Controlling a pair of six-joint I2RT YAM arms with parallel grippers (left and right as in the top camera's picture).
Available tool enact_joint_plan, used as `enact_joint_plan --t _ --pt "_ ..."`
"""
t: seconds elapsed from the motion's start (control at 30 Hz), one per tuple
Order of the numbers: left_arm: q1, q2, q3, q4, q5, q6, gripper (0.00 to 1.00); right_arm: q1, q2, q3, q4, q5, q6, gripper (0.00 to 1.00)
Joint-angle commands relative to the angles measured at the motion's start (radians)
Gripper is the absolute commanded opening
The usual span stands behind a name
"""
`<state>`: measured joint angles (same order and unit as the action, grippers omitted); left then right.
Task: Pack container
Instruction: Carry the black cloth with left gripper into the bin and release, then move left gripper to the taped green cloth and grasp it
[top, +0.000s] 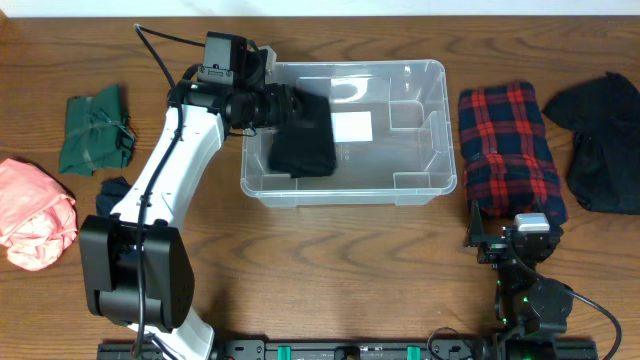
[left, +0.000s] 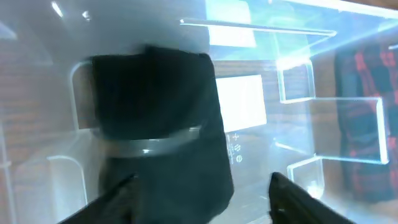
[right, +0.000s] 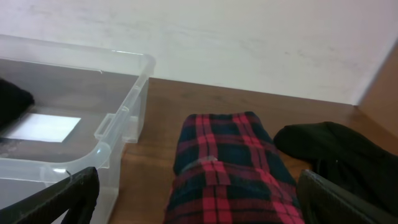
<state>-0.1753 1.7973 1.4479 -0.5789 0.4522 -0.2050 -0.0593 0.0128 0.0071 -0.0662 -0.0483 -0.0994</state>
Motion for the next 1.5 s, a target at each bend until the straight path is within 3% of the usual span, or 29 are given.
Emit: enact_joint_plan --t 0.0,0.33,0.5,0.57,0.73,0.9,1.07,1.47 --pt "-0.003 -0.002 0.011 0.002 -0.013 0.013 0.68 0.014 -0.004 -0.002 -0.004 0.007 -0.014 0.99" --pt "-0.003 -0.093 0.048 0.025 -0.015 0.050 0.68 0.014 -0.004 -0.002 -0.004 0.007 -0.014 0.99" --pt "0.017 -0.241 0.111 -0.107 -0.288 0.077 0.68 0.014 -0.004 -0.002 -0.004 0.007 -0.014 0.99" --pt "0.060 -0.294 0.111 -0.140 -0.371 0.077 0.68 0.014 -0.004 -0.002 -0.004 0.007 -0.014 0.99" --pt "0.269 -0.334 0.110 -0.205 -0.382 0.080 0.74 0.014 -0.004 -0.002 -0.004 0.007 -0.014 0.99" --pt "0.536 -0.265 0.110 -0.168 -0.264 0.115 0.77 0.014 -0.004 -0.002 -0.004 0.007 -0.014 0.99" --pt "0.705 -0.128 0.110 -0.041 -0.150 0.115 0.79 0.014 -0.004 -0.002 -0.004 0.007 -0.014 0.99" --pt "0.823 0.183 0.110 0.221 -0.149 0.258 0.86 0.014 -0.004 -0.002 -0.004 0.007 -0.014 0.99"
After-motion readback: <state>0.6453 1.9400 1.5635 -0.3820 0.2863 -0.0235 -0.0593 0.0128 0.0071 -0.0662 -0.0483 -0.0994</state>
